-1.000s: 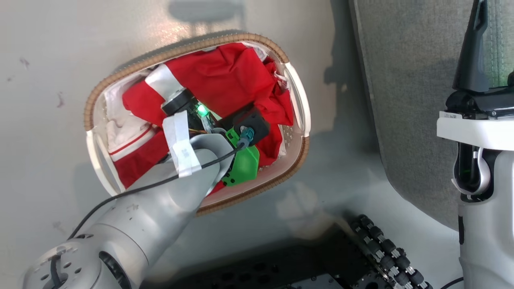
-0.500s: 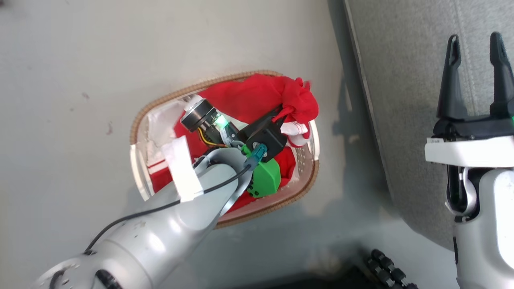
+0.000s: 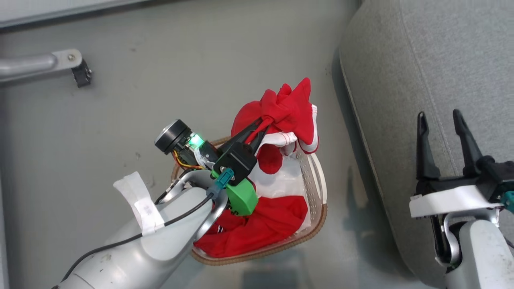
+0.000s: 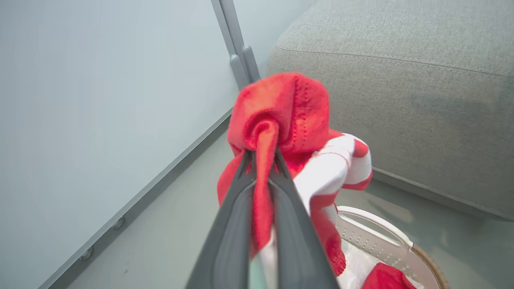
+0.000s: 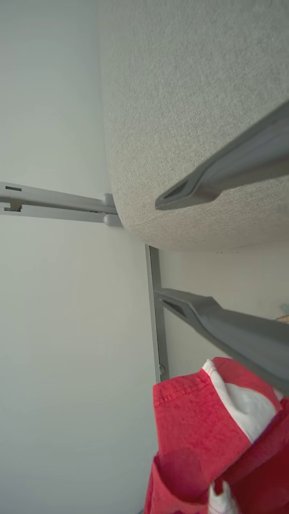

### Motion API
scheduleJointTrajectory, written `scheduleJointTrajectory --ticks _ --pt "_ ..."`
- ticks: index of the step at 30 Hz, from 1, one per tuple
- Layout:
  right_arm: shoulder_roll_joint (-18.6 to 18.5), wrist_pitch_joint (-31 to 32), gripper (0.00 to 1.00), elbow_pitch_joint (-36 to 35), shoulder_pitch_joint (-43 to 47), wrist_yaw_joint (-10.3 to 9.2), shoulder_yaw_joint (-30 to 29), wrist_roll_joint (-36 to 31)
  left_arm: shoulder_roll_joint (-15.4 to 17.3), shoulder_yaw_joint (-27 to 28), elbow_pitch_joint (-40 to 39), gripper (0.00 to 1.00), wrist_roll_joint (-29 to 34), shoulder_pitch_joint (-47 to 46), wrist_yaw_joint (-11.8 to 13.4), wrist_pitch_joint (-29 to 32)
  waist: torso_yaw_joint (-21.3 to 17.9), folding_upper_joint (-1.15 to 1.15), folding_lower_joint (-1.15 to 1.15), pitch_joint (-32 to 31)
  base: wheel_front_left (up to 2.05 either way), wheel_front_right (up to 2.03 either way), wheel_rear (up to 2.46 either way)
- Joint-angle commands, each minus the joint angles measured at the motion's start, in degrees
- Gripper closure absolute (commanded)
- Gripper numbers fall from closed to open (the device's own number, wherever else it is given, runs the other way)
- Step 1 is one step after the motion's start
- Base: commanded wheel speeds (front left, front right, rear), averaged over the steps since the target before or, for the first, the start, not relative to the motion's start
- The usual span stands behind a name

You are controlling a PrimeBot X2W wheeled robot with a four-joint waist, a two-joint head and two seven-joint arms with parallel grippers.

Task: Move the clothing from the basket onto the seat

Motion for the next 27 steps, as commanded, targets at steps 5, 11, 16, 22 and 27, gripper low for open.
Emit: scheduleJointTrajectory --ticks 5,11,16,22,27 --pt "-0.2 0.0 0.0 1.9 4.0 -0.06 2.0 0.6 1.8 0.5 -0.8 1.0 1.2 1.7 -1.6 -0.2 1.7 0.0 0.01 -15.8 0.0 0.0 0.0" --pt "-0.2 0.0 0.0 3.2 5.5 -0.06 4.7 1.2 2.5 0.6 -0.5 1.0 1.6 -1.1 -3.4 -0.2 1.1 0.0 0.01 -20.2 0.0 0.0 0.0" --pt "-0.2 0.0 0.0 4.1 5.8 -0.06 7.0 1.6 3.2 1.2 -1.1 1.0 1.4 -4.8 -4.7 0.9 0.6 0.0 0.01 -22.2 0.0 0.0 0.0" --pt "-0.2 0.0 0.0 5.0 5.1 -0.06 10.4 1.9 4.1 2.5 -3.5 1.0 0.7 -9.4 -5.7 3.0 0.4 0.0 0.01 -23.3 0.0 0.0 0.0" --pt "-0.2 0.0 0.0 5.4 3.4 -0.06 13.2 1.4 4.8 4.0 -5.8 1.0 -0.4 -11.6 -5.3 4.5 0.4 0.0 0.01 -24.0 0.0 0.0 0.0"
